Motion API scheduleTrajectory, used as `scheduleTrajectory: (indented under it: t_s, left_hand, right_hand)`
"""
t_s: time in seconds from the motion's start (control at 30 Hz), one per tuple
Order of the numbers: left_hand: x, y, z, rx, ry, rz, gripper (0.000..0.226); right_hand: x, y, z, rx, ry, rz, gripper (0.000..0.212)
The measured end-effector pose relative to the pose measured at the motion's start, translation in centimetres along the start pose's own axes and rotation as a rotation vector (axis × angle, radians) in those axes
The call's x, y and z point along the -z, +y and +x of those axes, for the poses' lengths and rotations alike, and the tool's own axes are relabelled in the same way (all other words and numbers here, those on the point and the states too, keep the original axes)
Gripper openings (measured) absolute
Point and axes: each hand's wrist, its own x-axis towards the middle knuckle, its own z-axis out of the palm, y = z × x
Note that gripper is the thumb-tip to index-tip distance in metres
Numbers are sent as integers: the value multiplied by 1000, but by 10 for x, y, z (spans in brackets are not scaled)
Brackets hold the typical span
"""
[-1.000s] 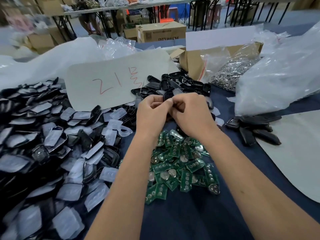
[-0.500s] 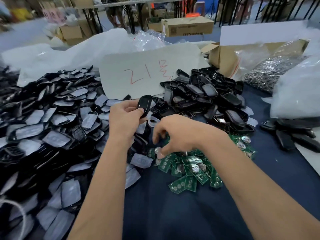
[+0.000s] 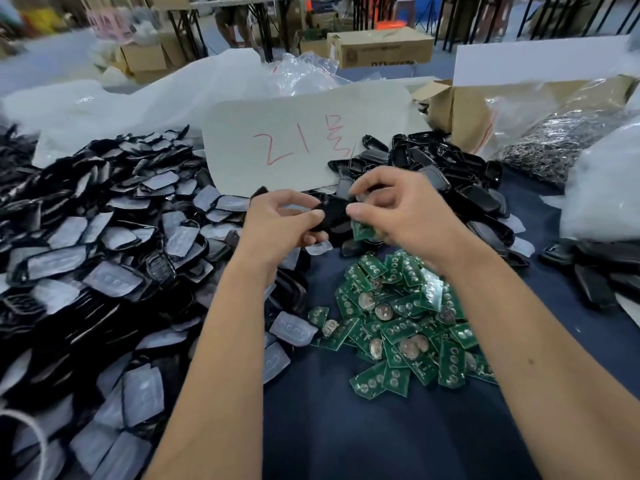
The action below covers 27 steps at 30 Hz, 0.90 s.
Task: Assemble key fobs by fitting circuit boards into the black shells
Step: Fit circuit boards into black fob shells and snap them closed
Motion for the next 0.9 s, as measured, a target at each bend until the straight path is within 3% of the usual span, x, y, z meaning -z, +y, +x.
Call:
scheduleTrajectory:
  t_s: [0.13,0.37,0.57,0.67,0.73,0.9]
  left_hand:
    - [-7,0,1,-12,-20,0,7]
    - [-16,-2,2,10,-44,-46,20]
    - [-17,-5,3,26,-33,-52,24]
    - [-16,-6,4,30,-27,-66,25]
    - [-17,-6,4,26,-27,-69,26]
    - [-18,-5,2,19,-40,-62,31]
  right_hand:
    - [4,19,9,-10,204,179,7]
    - [2,34,6,-4,123,325,24]
    - [4,31,5,43,223,358,16]
    - [6,31,5,74,145,399,30]
    - [4,31,5,89,126,379,33]
    - [3,30,4,106,207,186,18]
